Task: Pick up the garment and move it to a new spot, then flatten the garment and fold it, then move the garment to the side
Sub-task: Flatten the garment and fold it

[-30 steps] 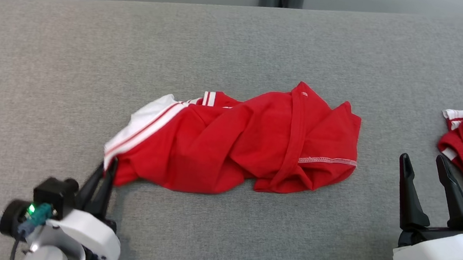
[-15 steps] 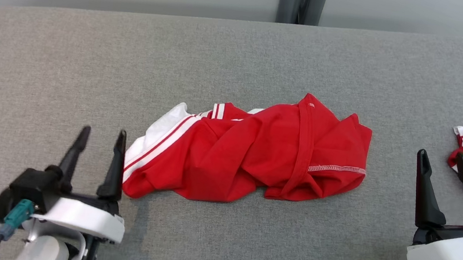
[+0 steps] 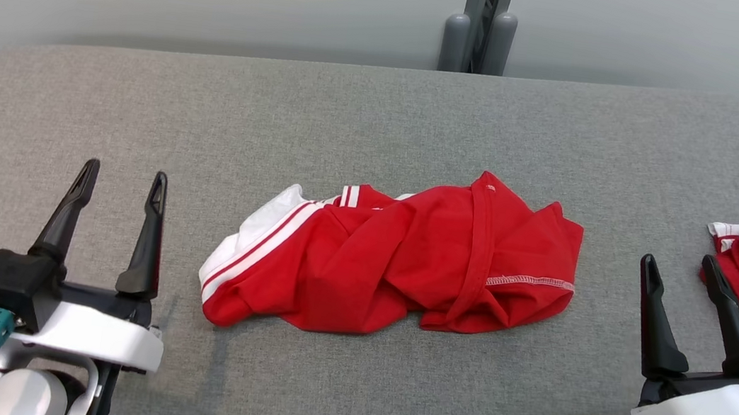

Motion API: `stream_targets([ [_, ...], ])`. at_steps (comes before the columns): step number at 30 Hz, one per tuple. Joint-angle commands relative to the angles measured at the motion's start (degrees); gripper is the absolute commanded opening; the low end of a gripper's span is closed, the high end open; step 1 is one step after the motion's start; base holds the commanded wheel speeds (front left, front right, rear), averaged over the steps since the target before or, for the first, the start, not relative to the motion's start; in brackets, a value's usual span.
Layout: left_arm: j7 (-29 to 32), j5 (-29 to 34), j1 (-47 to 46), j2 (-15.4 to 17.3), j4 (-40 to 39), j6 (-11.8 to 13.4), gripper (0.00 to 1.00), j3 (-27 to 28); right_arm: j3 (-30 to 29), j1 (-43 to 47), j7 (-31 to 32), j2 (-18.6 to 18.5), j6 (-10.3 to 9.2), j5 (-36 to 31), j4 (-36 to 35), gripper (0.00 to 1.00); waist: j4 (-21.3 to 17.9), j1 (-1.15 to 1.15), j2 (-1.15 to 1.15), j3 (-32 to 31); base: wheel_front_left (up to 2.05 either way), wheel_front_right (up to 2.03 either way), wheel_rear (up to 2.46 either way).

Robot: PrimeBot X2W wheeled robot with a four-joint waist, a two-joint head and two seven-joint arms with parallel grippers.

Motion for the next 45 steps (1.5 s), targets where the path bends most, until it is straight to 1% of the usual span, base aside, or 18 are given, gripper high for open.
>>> stream_targets([
  [1,1.17,0.72,1.2,0.91,-0.81,0.62,1.0,-0.19,0.12,0.69,0.47,-0.27,-0.02,-0.56,0.13,1.0,-0.25,0.0,0.0,-0.43,0.0,0.0,0.0],
  [9,3.81,1.11,3.03,1.36,-3.28,2.08,1.0,-0.85,0.2,1.21,0.47,-0.43,-0.02,-0.44,0.15,1.0,-0.33,0.0,0.0,-0.54,0.0,0.0,0.0],
  [15,4.39,1.05,3.08,1.06,-3.44,2.38,1.0,-1.47,0.02,1.25,0.83,-0.64,-0.02,-0.51,-0.17,1.0,0.06,0.0,0.0,-0.72,0.0,0.0,0.0],
  [18,4.57,1.06,2.15,0.77,-3.32,2.03,1.0,-2.08,-0.44,0.91,1.14,-0.87,-0.02,-0.35,-0.54,1.0,1.0,0.0,0.0,-0.42,0.0,0.0,0.0],
  [20,4.4,1.21,1.79,0.5,-3.39,1.96,1.0,-2.53,0.62,0.22,2.41,-1.58,-0.02,0.19,-0.38,1.0,1.87,0.0,0.0,0.04,0.0,0.0,0.0],
  [23,4.21,1.21,1.5,0.12,-3.47,2.13,1.0,-3.02,3.78,-0.75,7.37,-3.56,-0.02,1.21,1.26,1.0,3.21,0.0,0.0,0.96,0.0,0.0,0.0],
  [26,3.8,0.79,0.63,-0.68,-3.08,2.11,1.0,-3.3,7.07,-2.98,10.98,-5.63,-0.02,2.66,2.61,1.0,4.74,0.0,0.0,2.26,0.0,0.0,0.0],
  [27,3.8,0.79,0.63,-0.68,-3.08,2.11,1.0,-3.3,7.07,-2.98,10.98,-5.63,-0.02,2.66,2.61,1.0,4.74,0.0,0.0,2.26,0.0,0.0,0.0],
  [32,2.66,0.27,-1.28,-2.08,-1.54,1.37,1.0,-4.26,11.2,-6.59,13.04,-7.66,-0.02,4.59,6.29,1.0,7.44,0.0,0.0,4.5,0.0,0.0,0.0],
  [33,2.15,0.22,-2.09,-2.6,-0.67,1.01,1.0,-4.68,12.47,-7.96,13.35,-8.32,-0.02,5.14,8.35,1.0,8.34,0.0,0.0,5.24,0.0,0.0,0.0],
  [38,0.86,0.07,-3.68,-3.67,1.67,0.41,1.0,-5.57,14.98,-10.49,13.62,-8.87,-0.02,7.01,13.62,1.0,10.1,0.0,0.0,6.52,0.0,0.0,0.0],
  [39,0.68,-0.03,-3.85,-3.87,2.11,0.24,1.0,-5.67,15.25,-10.87,13.79,-9.18,-0.02,7.18,14.47,0.75,10.29,0.0,0.0,6.65,0.0,0.0,0.0],
  [40,0.36,-0.15,-3.99,-4.04,2.53,0.13,1.0,-5.8,15.4,-11.28,13.43,-9.3,-0.02,7.47,14.97,0.29,10.43,0.0,0.0,6.77,0.0,0.0,0.0],
  [41,0.23,-0.28,-4.18,-4.17,2.89,0.01,1.0,-5.84,15.57,-11.74,12.82,-9.11,-0.02,8.18,15.14,0.0,10.51,0.0,0.0,6.85,0.0,0.0,0.0],
  [45,-0.68,-0.47,-4.76,-4.37,4.04,-0.07,1.0,-5.71,15.59,-13.66,11.13,-9.86,-0.02,9.88,13.98,0.0,10.42,0.0,0.0,7.04,0.0,0.0,0.0],
])
